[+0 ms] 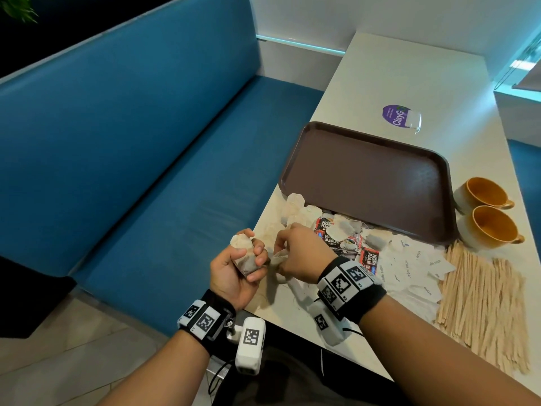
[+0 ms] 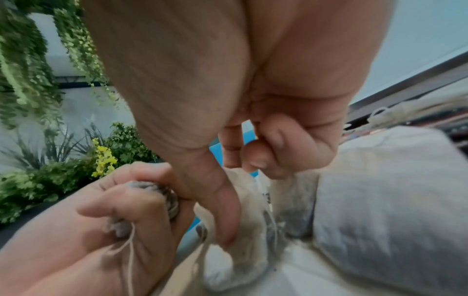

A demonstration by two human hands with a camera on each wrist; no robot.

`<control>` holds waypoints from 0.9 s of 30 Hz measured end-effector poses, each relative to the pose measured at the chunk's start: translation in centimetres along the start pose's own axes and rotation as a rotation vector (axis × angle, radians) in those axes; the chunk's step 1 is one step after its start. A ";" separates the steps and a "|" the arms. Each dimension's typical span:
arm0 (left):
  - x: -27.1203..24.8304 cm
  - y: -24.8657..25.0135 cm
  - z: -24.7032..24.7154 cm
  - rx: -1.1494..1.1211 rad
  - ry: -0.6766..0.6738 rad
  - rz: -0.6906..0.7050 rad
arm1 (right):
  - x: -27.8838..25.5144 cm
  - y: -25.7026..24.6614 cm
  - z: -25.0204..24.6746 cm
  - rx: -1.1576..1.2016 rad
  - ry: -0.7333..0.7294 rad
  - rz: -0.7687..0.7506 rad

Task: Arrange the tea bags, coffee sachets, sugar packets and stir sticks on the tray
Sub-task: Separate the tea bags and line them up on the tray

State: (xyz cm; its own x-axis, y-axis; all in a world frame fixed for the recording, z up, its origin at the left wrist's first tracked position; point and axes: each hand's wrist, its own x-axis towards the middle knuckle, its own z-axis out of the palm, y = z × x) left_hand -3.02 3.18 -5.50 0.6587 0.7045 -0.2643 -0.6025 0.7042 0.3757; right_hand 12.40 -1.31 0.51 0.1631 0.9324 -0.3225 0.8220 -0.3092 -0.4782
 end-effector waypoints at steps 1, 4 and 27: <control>0.0 0.0 0.0 0.008 0.005 -0.001 | -0.4 0.2 -0.1 0.022 0.014 -0.008; -0.1 -0.1 0.2 0.072 0.012 0.002 | -1.8 0.9 -0.9 0.117 0.049 -0.013; -0.4 -0.9 1.0 0.592 -0.084 -0.282 | -3.9 0.2 -1.1 0.443 0.083 -0.076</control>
State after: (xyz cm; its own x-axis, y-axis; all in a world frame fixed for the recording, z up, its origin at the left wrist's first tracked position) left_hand -2.30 2.16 -4.87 0.8023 0.4739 -0.3628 -0.0678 0.6763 0.7335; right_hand 12.50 -4.83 2.54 0.1694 0.9619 -0.2147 0.5238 -0.2724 -0.8071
